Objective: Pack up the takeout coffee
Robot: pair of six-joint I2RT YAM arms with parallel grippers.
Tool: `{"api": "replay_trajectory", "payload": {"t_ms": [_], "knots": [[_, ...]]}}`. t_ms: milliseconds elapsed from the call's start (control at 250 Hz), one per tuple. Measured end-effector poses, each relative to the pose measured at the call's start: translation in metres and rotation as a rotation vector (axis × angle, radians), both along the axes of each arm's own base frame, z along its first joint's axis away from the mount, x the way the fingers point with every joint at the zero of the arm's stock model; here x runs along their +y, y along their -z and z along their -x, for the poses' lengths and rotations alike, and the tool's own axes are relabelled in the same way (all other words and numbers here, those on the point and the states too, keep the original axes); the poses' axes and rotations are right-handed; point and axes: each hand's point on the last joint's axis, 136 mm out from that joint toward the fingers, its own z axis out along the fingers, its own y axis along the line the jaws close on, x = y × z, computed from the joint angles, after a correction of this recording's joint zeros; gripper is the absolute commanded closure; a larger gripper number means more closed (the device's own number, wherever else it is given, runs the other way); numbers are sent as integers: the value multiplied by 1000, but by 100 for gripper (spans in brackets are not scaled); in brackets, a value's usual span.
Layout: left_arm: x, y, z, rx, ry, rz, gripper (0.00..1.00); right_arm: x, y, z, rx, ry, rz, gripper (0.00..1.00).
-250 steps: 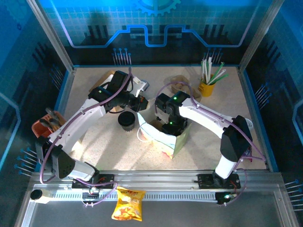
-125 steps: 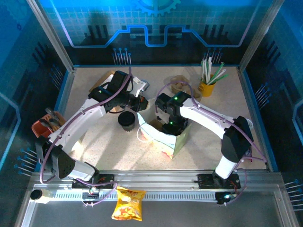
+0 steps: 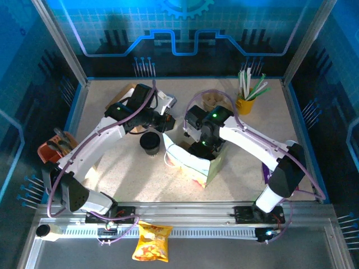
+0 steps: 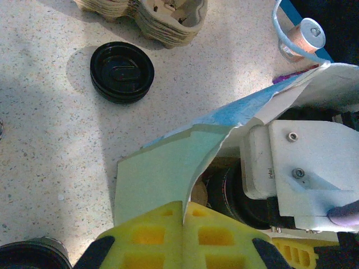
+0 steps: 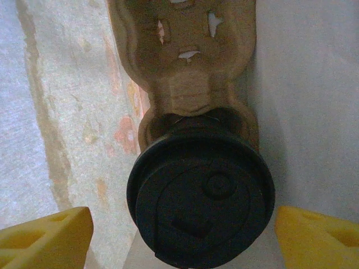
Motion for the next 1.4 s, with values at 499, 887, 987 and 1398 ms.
{"api": "replay_trajectory", "payload": {"t_ms": [499,887,987,1398], "knots": [[-1,0,1,-1,2,-2,100,6,-19,-5,-49,-1,-54,7],[-1,0,1,-1,2,-2,100,24,-64,-2,-126,-22,-258,8],[-1,0,1,-1,3,-2,100,29,-76,0,-147,-31,-314,8],[-1,0,1,-2,2,-1,92,16,-140,8,-272,15,-518,8]]}}
